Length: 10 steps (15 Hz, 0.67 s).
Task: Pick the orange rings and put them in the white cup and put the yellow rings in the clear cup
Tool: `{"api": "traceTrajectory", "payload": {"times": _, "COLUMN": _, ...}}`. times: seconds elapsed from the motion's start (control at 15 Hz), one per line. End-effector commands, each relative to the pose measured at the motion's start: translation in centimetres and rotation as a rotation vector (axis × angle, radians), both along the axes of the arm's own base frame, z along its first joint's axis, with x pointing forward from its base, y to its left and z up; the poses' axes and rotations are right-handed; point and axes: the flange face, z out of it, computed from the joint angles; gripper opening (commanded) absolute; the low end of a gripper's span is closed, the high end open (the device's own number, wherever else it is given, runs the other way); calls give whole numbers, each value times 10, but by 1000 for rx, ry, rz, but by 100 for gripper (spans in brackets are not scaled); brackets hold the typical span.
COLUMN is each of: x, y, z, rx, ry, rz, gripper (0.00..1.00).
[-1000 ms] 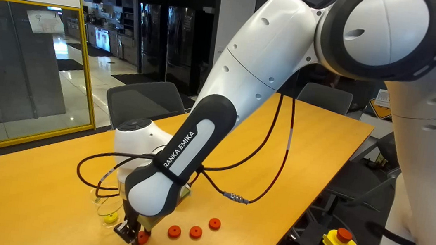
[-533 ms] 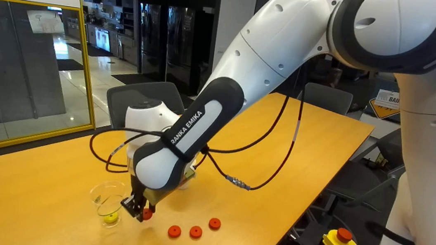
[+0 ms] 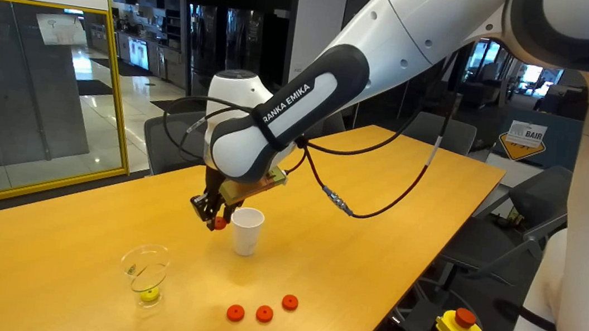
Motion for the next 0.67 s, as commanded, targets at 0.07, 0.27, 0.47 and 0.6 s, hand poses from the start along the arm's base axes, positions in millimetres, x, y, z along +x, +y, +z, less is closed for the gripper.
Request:
{"api": "traceTrajectory", "payload": {"times": 0.07, "x": 13, "y": -43, "z": 16, "rx": -9, "ry": -2, "rz": -59, "gripper": 17}}
{"api": "traceTrajectory", "payload": {"times": 0.27, "x": 21, "y": -67, "z": 11, "rx": -13, "ry": 10, "rz": -89, "gripper": 17}}
{"api": "traceTrajectory", "payload": {"times": 0.47, "x": 27, "y": -83, "z": 5, "rx": -16, "ry": 28, "rz": -108, "gripper": 17}}
{"api": "traceTrajectory", "payload": {"times": 0.6, "x": 30, "y": -87, "z": -1, "rx": -18, "ry": 42, "rz": -115, "gripper": 17}}
